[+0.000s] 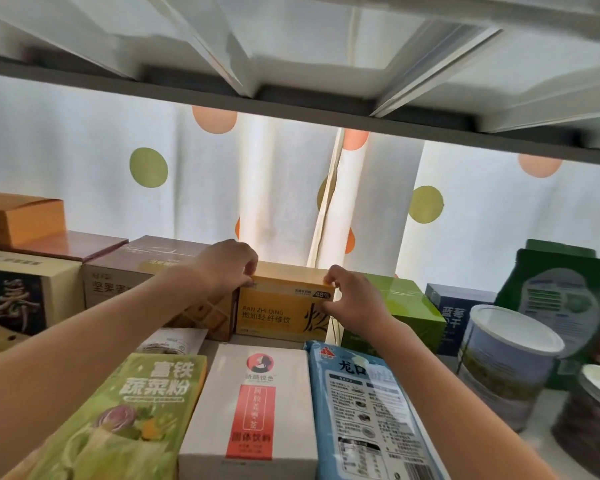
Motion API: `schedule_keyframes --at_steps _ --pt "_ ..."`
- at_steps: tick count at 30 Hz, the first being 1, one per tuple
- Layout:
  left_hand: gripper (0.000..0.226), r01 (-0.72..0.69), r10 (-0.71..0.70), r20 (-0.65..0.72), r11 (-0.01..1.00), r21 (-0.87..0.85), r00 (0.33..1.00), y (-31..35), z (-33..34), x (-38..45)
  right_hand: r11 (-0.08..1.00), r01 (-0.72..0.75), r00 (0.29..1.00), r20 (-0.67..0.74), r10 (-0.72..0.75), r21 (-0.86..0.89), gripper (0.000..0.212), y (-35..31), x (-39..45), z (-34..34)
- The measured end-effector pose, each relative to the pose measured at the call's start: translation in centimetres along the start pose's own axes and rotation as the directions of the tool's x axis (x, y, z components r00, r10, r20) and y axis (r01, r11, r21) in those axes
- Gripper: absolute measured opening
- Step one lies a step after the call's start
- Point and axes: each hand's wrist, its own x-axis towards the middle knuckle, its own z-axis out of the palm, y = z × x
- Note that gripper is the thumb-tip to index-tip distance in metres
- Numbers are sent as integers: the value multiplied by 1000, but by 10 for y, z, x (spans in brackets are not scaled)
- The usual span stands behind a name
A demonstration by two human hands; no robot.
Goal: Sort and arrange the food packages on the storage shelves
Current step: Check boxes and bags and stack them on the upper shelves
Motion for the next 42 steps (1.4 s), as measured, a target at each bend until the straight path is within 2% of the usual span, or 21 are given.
schedule_keyframes --at_steps 4,7,9,11,14,17,20,24,28,34,36,39,42 --pt "14 -9 8 19 999 41 1000 3 -3 -2 998 29 999 41 -31 50 38 6 -3 -5" --pt "18 -14 11 26 994 111 1000 13 -7 -3 999 15 995 95 -18 32 72 13 -6 -17" --pt "29 -58 58 1 987 149 998 25 -9 -5 999 -30 987 158 35 -38 95 20 -11 -26" --pt "38 -135 138 -22 984 118 990 41 -10 -7 981 -53 970 222 95 -187 102 32 -15 -33" --pt "38 -251 254 -59 967 53 965 66 -8 -10 915 -34 948 276 156 -401 111 49 -19 -40" --pt "32 -325 328 -87 945 43 941 88 -2 -8 879 7 934 317 164 -477 126 61 -20 -46" --pt "29 -364 368 -78 929 57 926 100 4 -4 879 40 924 352 148 -476 133 64 -21 -49" --pt "30 -374 377 -60 926 58 924 105 11 0 868 103 904 409 122 -487 130 66 -16 -48" --pt "27 -367 366 -31 929 -48 930 106 12 2 850 148 912 403 82 -506 120 72 -11 -41" --pt "26 -391 388 -75 920 -36 919 109 16 -3 905 138 922 386 32 -403 111 77 -8 -46" --pt "30 -406 403 -87 914 -22 911 110 17 -4 931 128 932 362 4 -342 104 78 -7 -49" --pt "40 -416 412 -110 909 -9 904 111 17 -4 953 157 946 318 -70 -258 79 79 -8 -50" --pt "53 -428 428 -143 903 31 892 116 20 -1 952 195 948 294 -122 -235 78 75 -14 -50"
